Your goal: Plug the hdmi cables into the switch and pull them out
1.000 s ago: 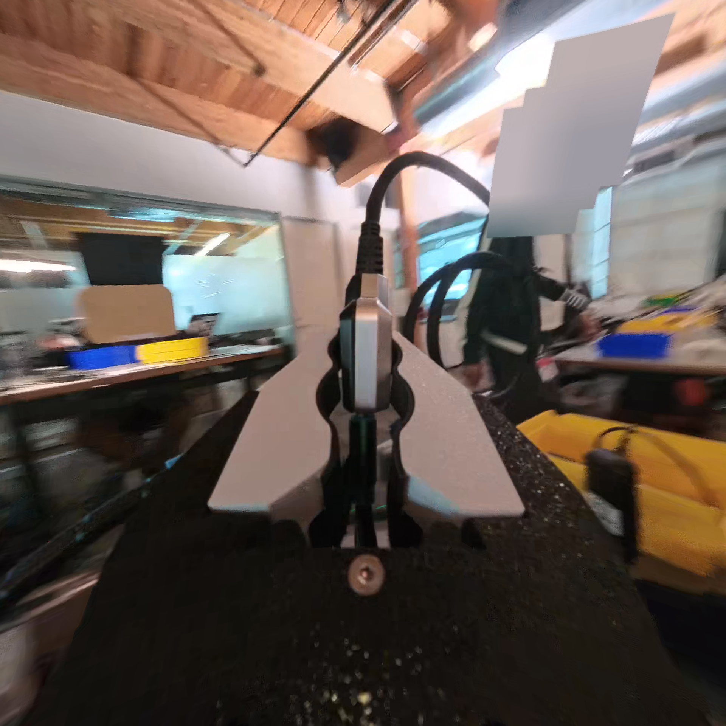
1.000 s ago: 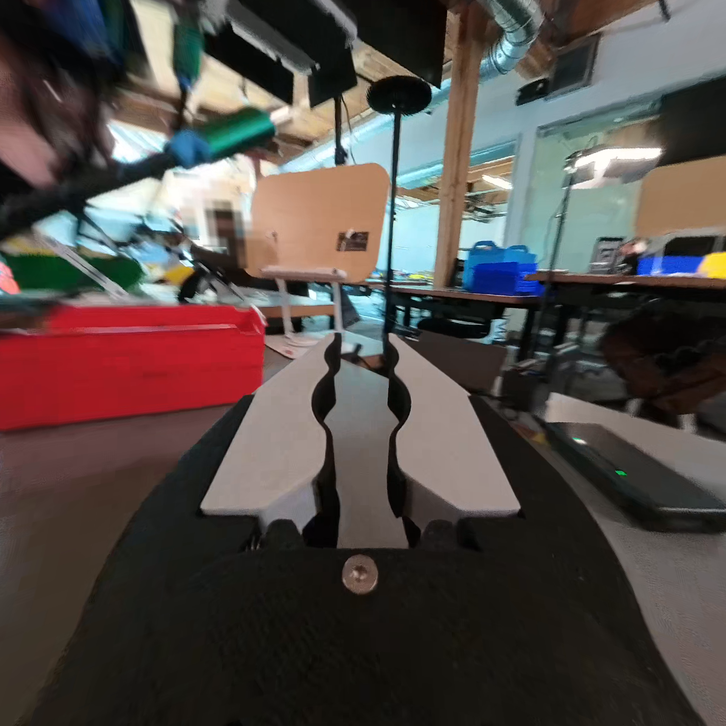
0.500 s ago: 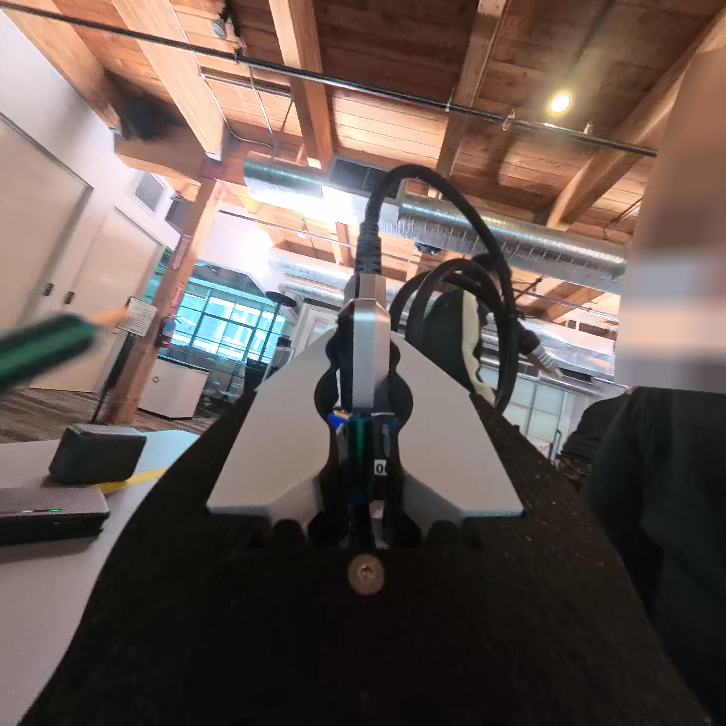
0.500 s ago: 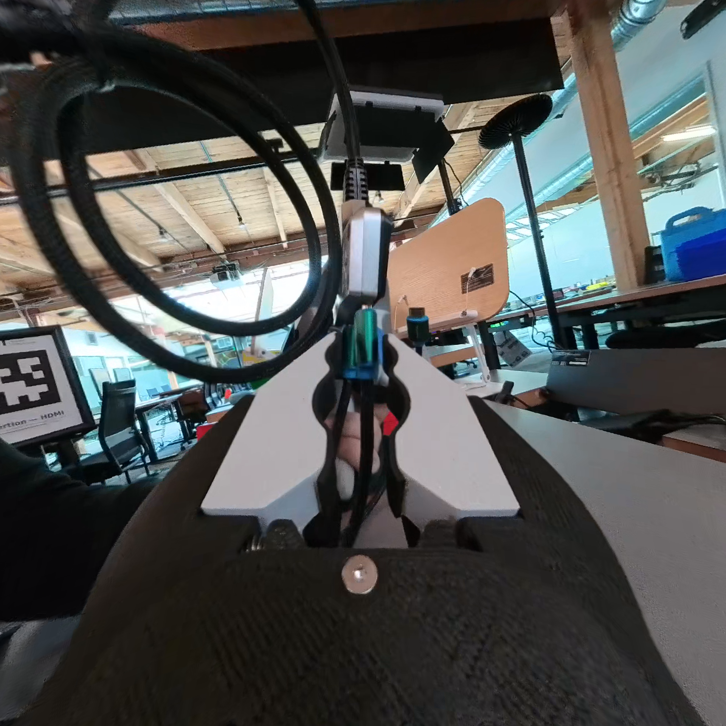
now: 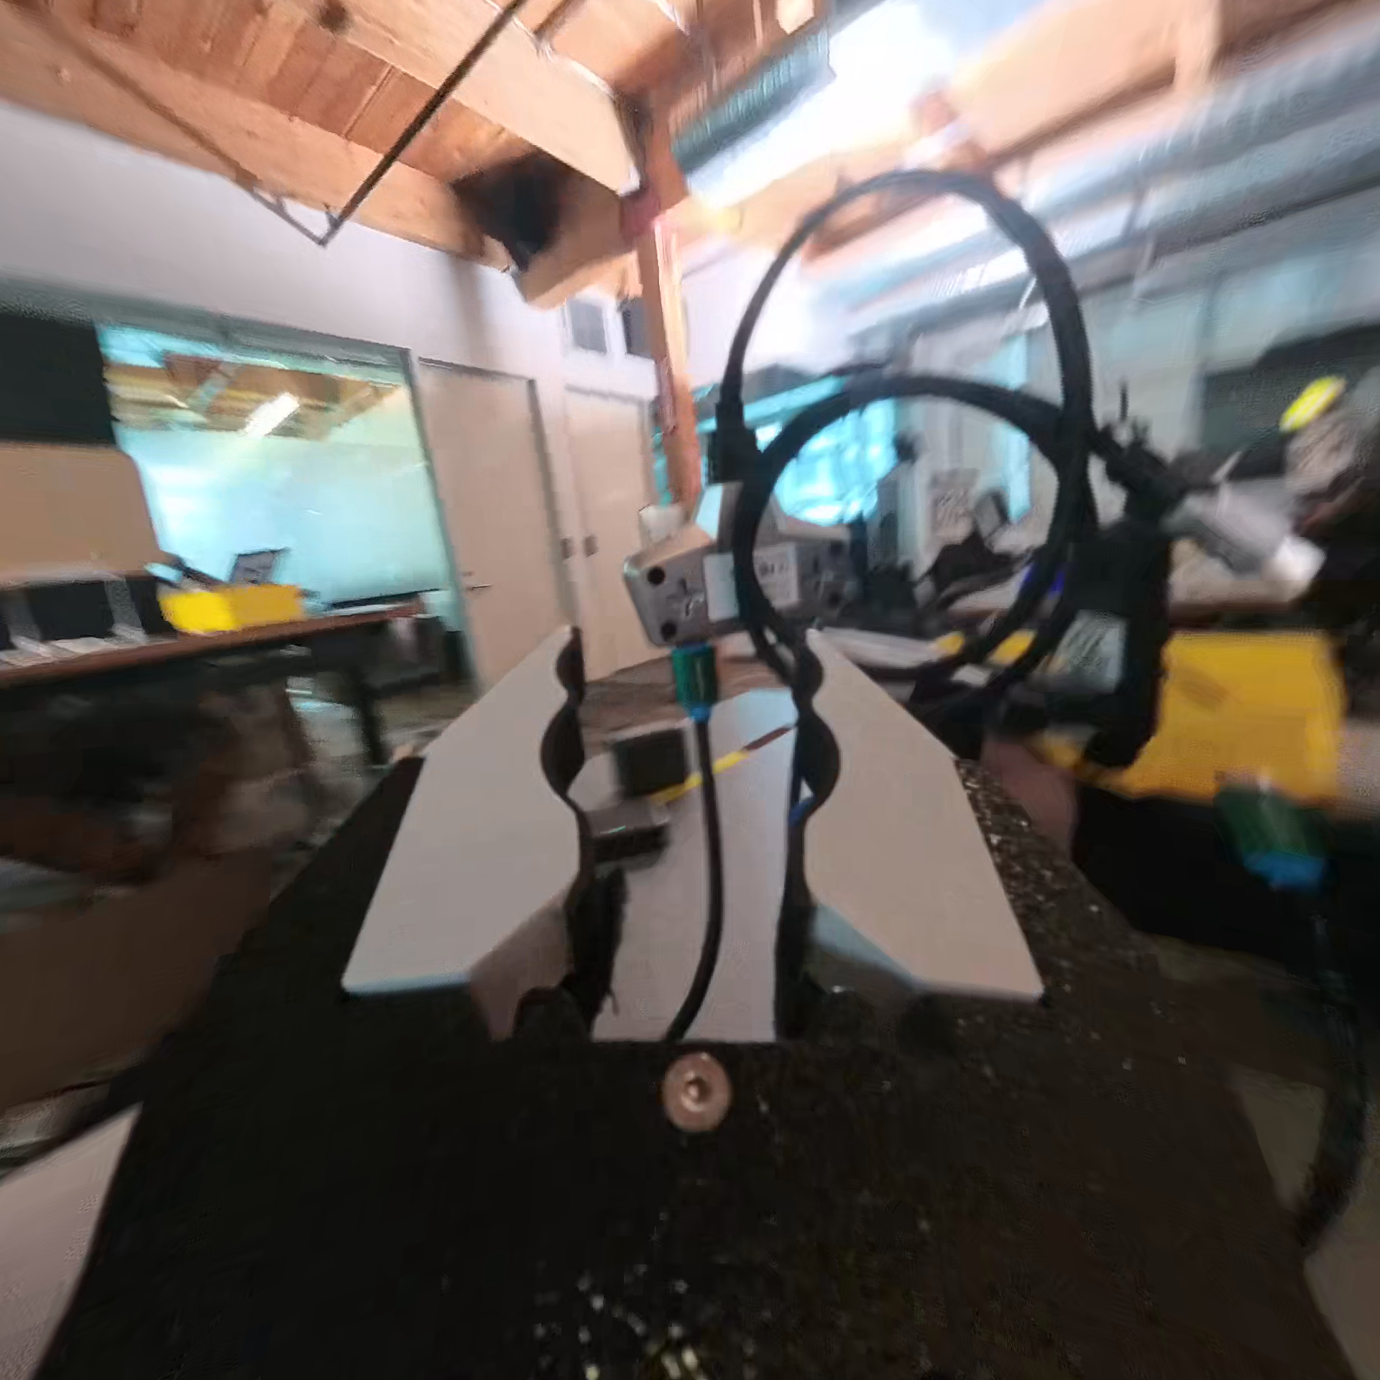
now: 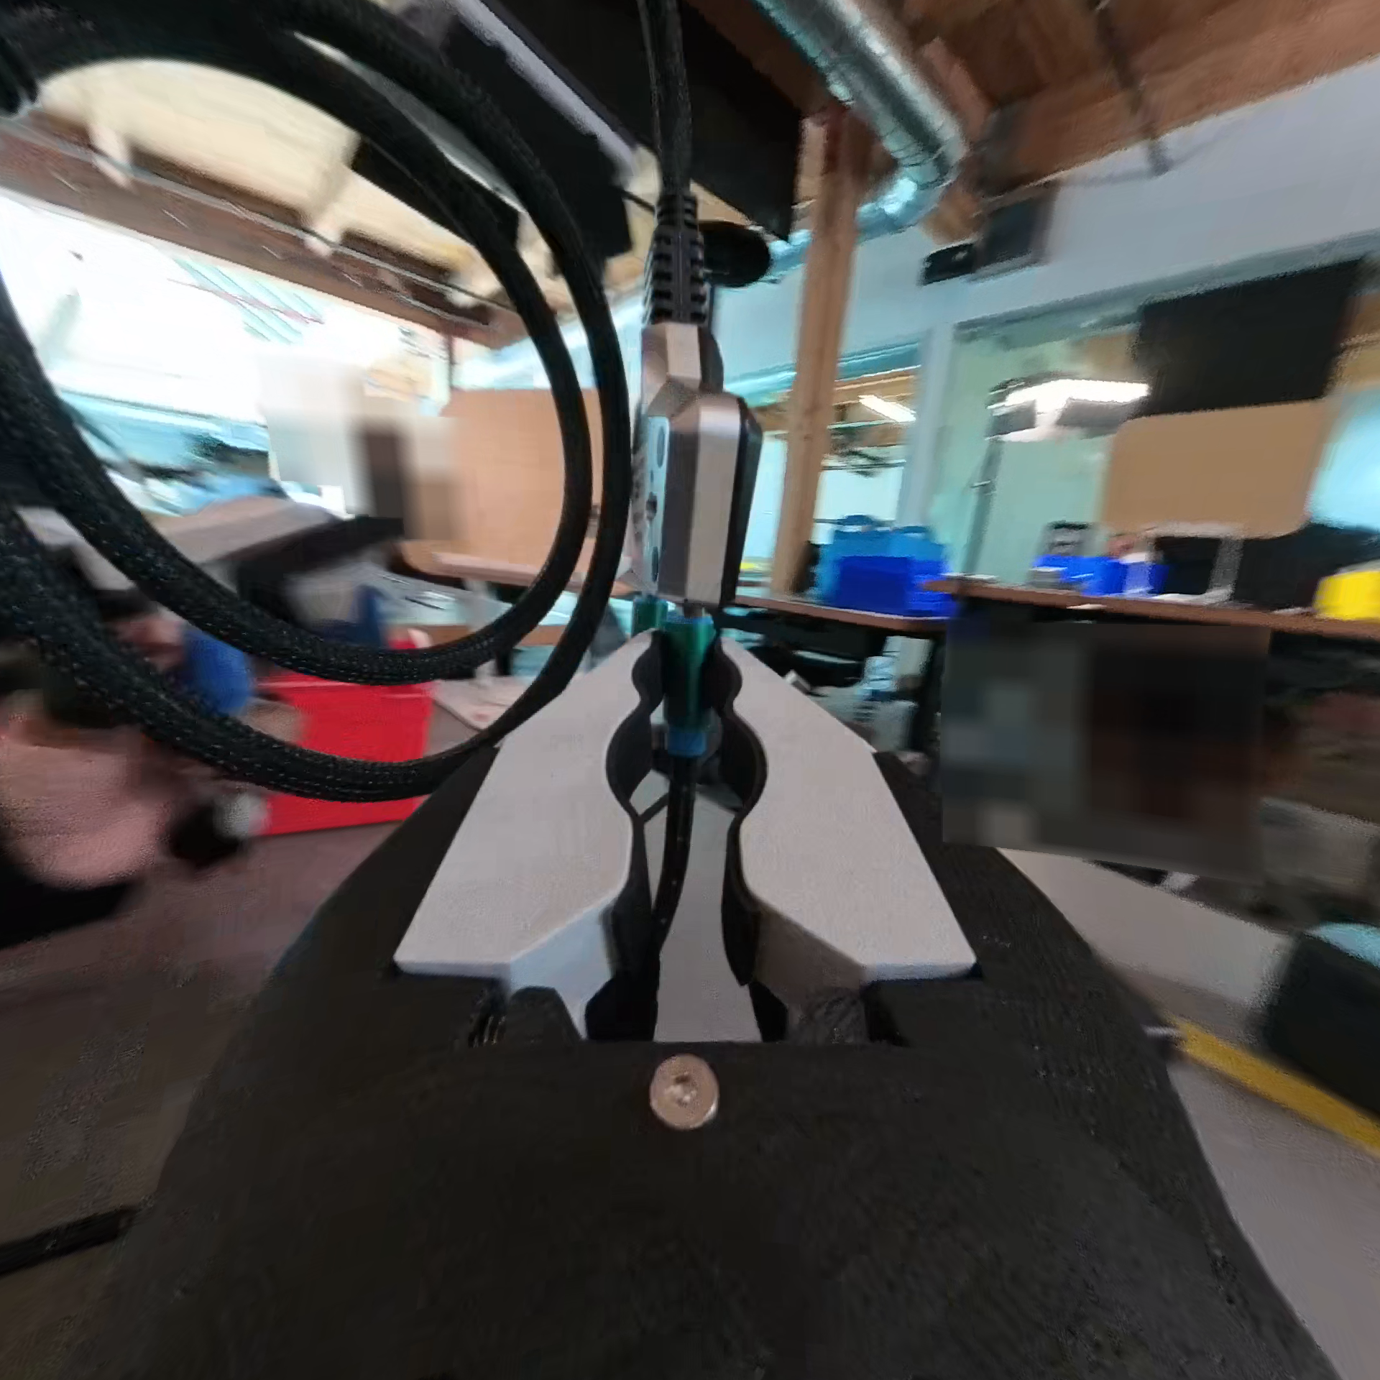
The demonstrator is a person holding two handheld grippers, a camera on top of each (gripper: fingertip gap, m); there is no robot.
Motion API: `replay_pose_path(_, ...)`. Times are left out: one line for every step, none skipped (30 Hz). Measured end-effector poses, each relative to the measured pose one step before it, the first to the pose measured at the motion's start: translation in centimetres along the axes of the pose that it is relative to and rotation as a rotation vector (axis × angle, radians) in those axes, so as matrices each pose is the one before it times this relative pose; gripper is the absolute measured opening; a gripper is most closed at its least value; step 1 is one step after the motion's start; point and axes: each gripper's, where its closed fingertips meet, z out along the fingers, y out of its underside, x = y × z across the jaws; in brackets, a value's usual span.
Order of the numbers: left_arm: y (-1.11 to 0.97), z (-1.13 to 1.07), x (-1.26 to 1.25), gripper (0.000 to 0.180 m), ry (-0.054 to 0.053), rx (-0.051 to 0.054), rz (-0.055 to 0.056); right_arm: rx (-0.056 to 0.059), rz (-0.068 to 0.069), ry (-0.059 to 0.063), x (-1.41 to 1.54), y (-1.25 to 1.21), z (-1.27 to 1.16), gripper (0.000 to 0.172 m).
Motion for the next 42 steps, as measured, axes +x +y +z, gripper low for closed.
replay_pose_path(-0.121, -0.783, -0.14, 0.049, -0.05, -0.0424, 0.1278, -0.0195, -0.088, 0.0565, 0.635, -0.263, -0.063, 0.009)
replay_pose_path(-0.173, -0.746, -0.33, 0.046, -0.055, -0.0288, 0.1174, -0.0244, -0.1122, 0.0518, 0.535, -0.301, -0.088, 0.009)
replay_pose_path(-0.187, -0.68, -0.255, 0.046, -0.0425, -0.017, 0.0959, -0.0217, -0.1338, 0.0465, 0.454, -0.423, -0.125, 0.009)
replay_pose_path(-0.038, -0.619, -0.335, 0.045, -0.041, -0.0158, 0.073, -0.0169, -0.1471, 0.0358, 0.298, -0.526, -0.141, 0.009)
replay_pose_path(0.129, -0.566, -0.314, 0.046, -0.0328, -0.0158, 0.0582, -0.014, -0.1583, 0.022, 0.103, -0.562, -0.145, 0.009)
replay_pose_path(0.11, -0.591, -0.302, 0.047, -0.0265, -0.0114, 0.0458, -0.013, -0.162, 0.0081, -0.098, -0.544, -0.124, 0.009)
replay_pose_path(0.014, -0.671, -0.397, 0.043, -0.0251, -0.0025, 0.0322, -0.0141, -0.1418, -0.0038, -0.249, -0.44, -0.105, 0.009)
replay_pose_path(-0.35, -0.781, -0.445, 0.042, -0.0146, 0.0233, 0.0061, -0.0152, -0.0989, -0.0127, -0.358, -0.28, -0.073, 0.009)
replay_pose_path(-1.004, -0.962, -0.23, 0.04, 0.013, 0.0561, -0.0257, -0.0094, -0.0551, -0.0187, -0.424, -0.183, -0.089, 0.009)
replay_pose_path(-1.178, -0.975, -0.583, 0.04, -0.0068, 0.0537, -0.0226, 0.0, -0.0297, -0.0216, -0.49, -0.156, -0.109, 0.009)
replay_pose_path(-0.909, -0.836, -0.864, 0.043, -0.0267, 0.0218, 0.0044, -0.0067, -0.0324, -0.0274, -0.638, 0.038, -0.059, 0.009)
replay_pose_path(-0.485, -0.667, -1.029, 0.043, -0.0412, -0.0118, 0.0314, -0.0208, -0.0473, -0.0297, -0.779, 0.273, 0.04, 0.009)
replay_pose_path(-0.408, -0.474, -0.532, 0.045, -0.0185, -0.0122, 0.0421, -0.0232, -0.0513, -0.0256, -0.83, 0.304, 0.131, 0.009)
replay_pose_path(-0.319, -0.188, 0.265, 0.046, 0.0167, -0.0115, 0.043, -0.0151, -0.0365, -0.0226, -0.848, 0.124, 0.195, 0.009)
replay_pose_path(0.034, 0.22, 1.161, 0.049, 0.0534, -0.0279, 0.0463, -0.008, -0.0166, -0.0183, -0.785, -0.056, 0.252, 0.009)
replay_pose_path(0.484, 0.593, 1.779, 0.055, 0.0726, -0.0506, 0.0597, -0.0057, -0.0089, -0.0073, -0.568, -0.164, 0.272, 0.009)
replay_pose_path(0.861, 0.881, 2.025, 0.06, 0.0742, -0.067, 0.0797, -0.0025, -0.0066, -0.0012, -0.414, -0.248, 0.264, 0.009)
replay_pose_path(0.901, 1.127, 1.897, 0.066, 0.0594, -0.0643, 0.0905, 0.0041, 0.0088, 0.0098, -0.216, -0.352, 0.233, 0.01)
replay_pose_path(0.689, 1.29, 1.509, 0.072, 0.0363, -0.0466, 0.0634, 0.0053, 0.0309, 0.0177, -0.138, -0.322, 0.211, 0.01)
replay_pose_path(0.285, 1.301, 1.306, 0.074, 0.0404, -0.0174, -0.0062, 0.0068, 0.0291, 0.0116, -0.371, -0.226, 0.227, 0.011)
replay_pose_path(0.055, 1.209, 1.191, 0.077, 0.0515, 0.0067, -0.049, 0.003, -0.0008, 0.007, -0.602, -0.091, 0.206, 0.011)
replay_pose_path(0.34, 1.121, 0.587, 0.076, 0.0167, -0.0003, -0.0226, -0.0033, -0.0283, 0.0021, -0.752, -0.03, 0.172, 0.011)
replay_pose_path(0.744, 1.034, 0.167, 0.075, -0.0127, -0.0279, 0.0354, -0.0006, -0.0332, -0.0043, -0.827, -0.112, 0.108, 0.012)
replay_pose_path(0.969, 0.978, 0.274, 0.074, -0.0116, -0.0442, 0.0783, 0.0061, -0.0297, -0.0094, -0.826, -0.226, 0.03, 0.012)
replay_pose_path(0.946, 0.949, 0.517, 0.074, -0.0003, -0.0476, 0.0792, 0.014, -0.0316, -0.0155, -0.823, -0.369, -0.046, 0.012)
replay_pose_path(0.7, 0.866, 0.724, 0.074, 0.0114, -0.0363, 0.0597, 0.0181, -0.0384, -0.018, -0.79, -0.45, -0.065, 0.01)
replay_pose_path(0.483, 0.744, 0.521, 0.07, -0.0017, -0.0224, 0.0256, 0.016, -0.0363, -0.0116, -0.649, -0.457, -0.061, 0.01)
replay_pose_path(0.171, 0.576, 0.611, 0.066, 0.0079, 0.0005, -0.0139, 0.016, -0.0167, -0.0079, -0.506, -0.388, -0.046, 0.01)
replay_pose_path(-0.082, 0.323, 1.12, 0.063, 0.0456, 0.0192, -0.0224, 0.0189, 0.0067, -0.0147, -0.441, -0.322, -0.042, 0.012)
replay_pose_path(0.016, 0.212, 0.769, 0.056, 0.0227, 0.013, -0.0068, 0.0204, 0.0168, -0.0197, -0.377, -0.269, -0.028, 0.012)
replay_pose_path(0.128, 0.138, 0.504, 0.048, 0.005, 0.0014, 0.0264, 0.0168, 0.0111, -0.014, -0.271, -0.178, 0.008, 0.012)
replay_pose_path(0.221, 0.104, -0.022, 0.037, -0.0291, -0.0113, 0.0504, 0.0146, 0.0027, -0.0093, -0.262, -0.159, 0.032, 0.012)
replay_pose_path(0.252, 0.106, -0.092, 0.026, -0.0312, -0.0173, 0.059, 0.0112, -0.003, -0.0092, -0.318, -0.152, 0.07, 0.012)
replay_pose_path(0.266, 0.106, 0.233, 0.02, -0.0072, -0.0153, 0.05, 0.005, -0.0115, -0.0089, -0.37, -0.092, 0.109, 0.012)
replay_pose_path(0.235, 0.098, 0.359, 0.02, 0.0019, -0.0106, 0.0264, 0.0001, -0.022, -0.0042, -0.353, -0.042, 0.157, 0.011)
replay_pose_path(0.247, 0.071, 0.363, 0.02, 0.0108, -0.011, 0.0205, 0.0004, -0.025, -0.0005, -0.311, -0.067, 0.176, 0.012)
replay_pose_path(0.226, -0.006, 0.202, 0.02, 0.0063, -0.0061, 0.0133, 0.0027, -0.0185, 0.0048, -0.191, -0.129, 0.182, 0.012)
replay_pose_path(0.201, -0.035, 0.05, 0.02, -0.0036, 0.0002, 0.0067, 0.0042, -0.0107, 0.0071, -0.081, -0.153, 0.187, 0.014)
replay_pose_path(0.194, -0.053, 0.052, 0.021, -0.0033, 0.0015, 0.0031, 0.0025, -0.0064, 0.0042, -0.053, -0.166, 0.177, 0.014)
replay_pose_path(0.205, -0.067, 0.105, 0.021, 0.0041, 0.0004, -0.0069, 0.0011, 0.0007, -0.0025, -0.096, -0.138, 0.177, 0.014)
replay_pose_path(0.251, -0.045, 0.222, 0.02, 0.0214, -0.0044, -0.0171, -0.0012, 0.0069, -0.0129, -0.204, -0.089, 0.138, 0.014)
replay_pose_path(0.226, -0.067, 0.289, 0.02, 0.0309, -0.0096, -0.0314, -0.0006, 0.0082, -0.0175, -0.276, -0.055, 0.098, 0.014)
